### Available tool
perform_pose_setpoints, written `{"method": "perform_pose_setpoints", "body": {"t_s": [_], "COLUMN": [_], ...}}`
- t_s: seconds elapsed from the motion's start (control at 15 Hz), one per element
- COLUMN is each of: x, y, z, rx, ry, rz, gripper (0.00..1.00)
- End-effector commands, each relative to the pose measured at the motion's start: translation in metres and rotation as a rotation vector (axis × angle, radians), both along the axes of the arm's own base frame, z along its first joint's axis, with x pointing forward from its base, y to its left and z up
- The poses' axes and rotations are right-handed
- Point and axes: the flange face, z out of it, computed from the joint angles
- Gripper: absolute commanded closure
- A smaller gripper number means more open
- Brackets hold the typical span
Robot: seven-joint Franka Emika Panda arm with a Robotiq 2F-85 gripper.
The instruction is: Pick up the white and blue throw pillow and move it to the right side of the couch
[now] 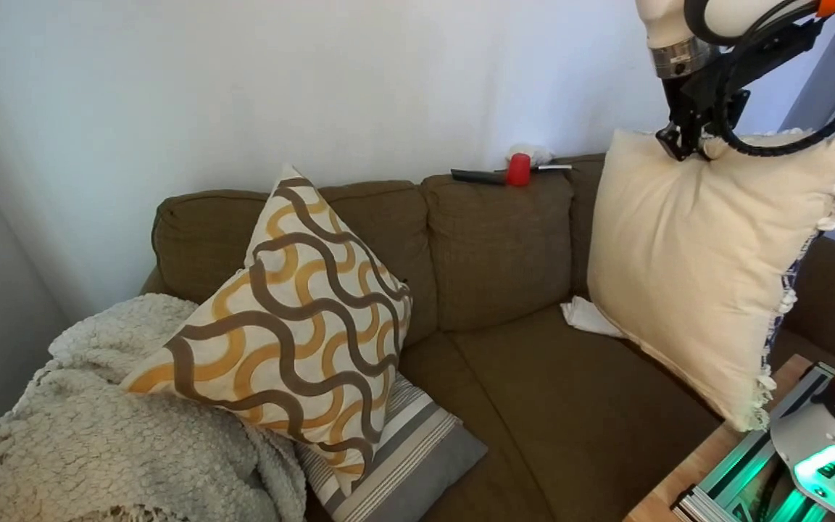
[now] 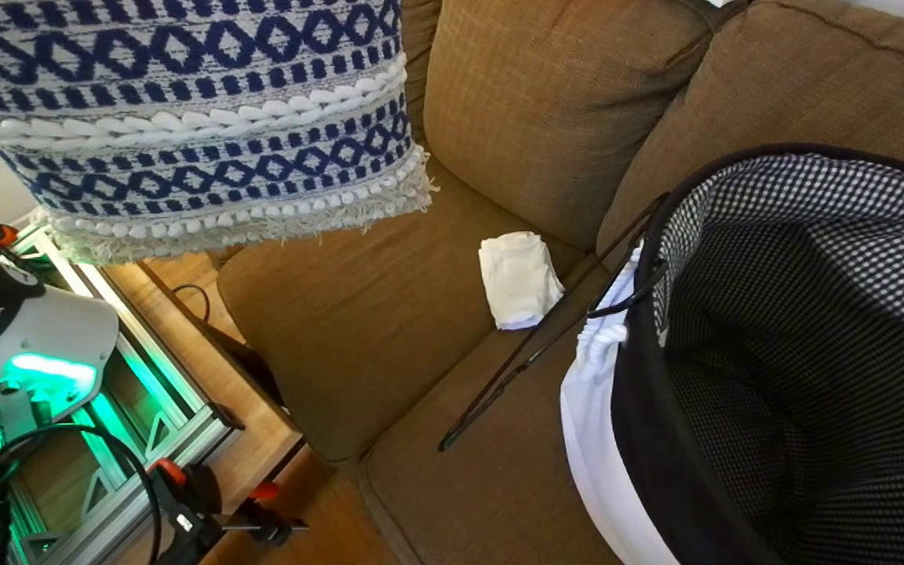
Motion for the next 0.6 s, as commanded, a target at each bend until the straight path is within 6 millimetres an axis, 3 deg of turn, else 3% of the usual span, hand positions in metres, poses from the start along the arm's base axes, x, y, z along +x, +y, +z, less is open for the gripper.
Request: {"method": "perform_pose_setpoints", "body": {"t_s": [0.0,0.07,0.13,0.33,0.53], "x": [-0.002,-0.003,-0.004,-0.002,0.005], "y": [-0.008,-0.012,-0.012,-0.008,-0.016], "z": [-0.001,-0.002,-0.002,-0.014,-0.024], "rx": [0.005,0.006,0.005,-0.052,-0.077], "ry": [-0.002,-0.001,-0.001,0.053,0.084], "rz": [-0.01,-0.017,-0.017,0.156,0.298], "gripper": [0.86,0.86,0.96,0.96,0.96]}}
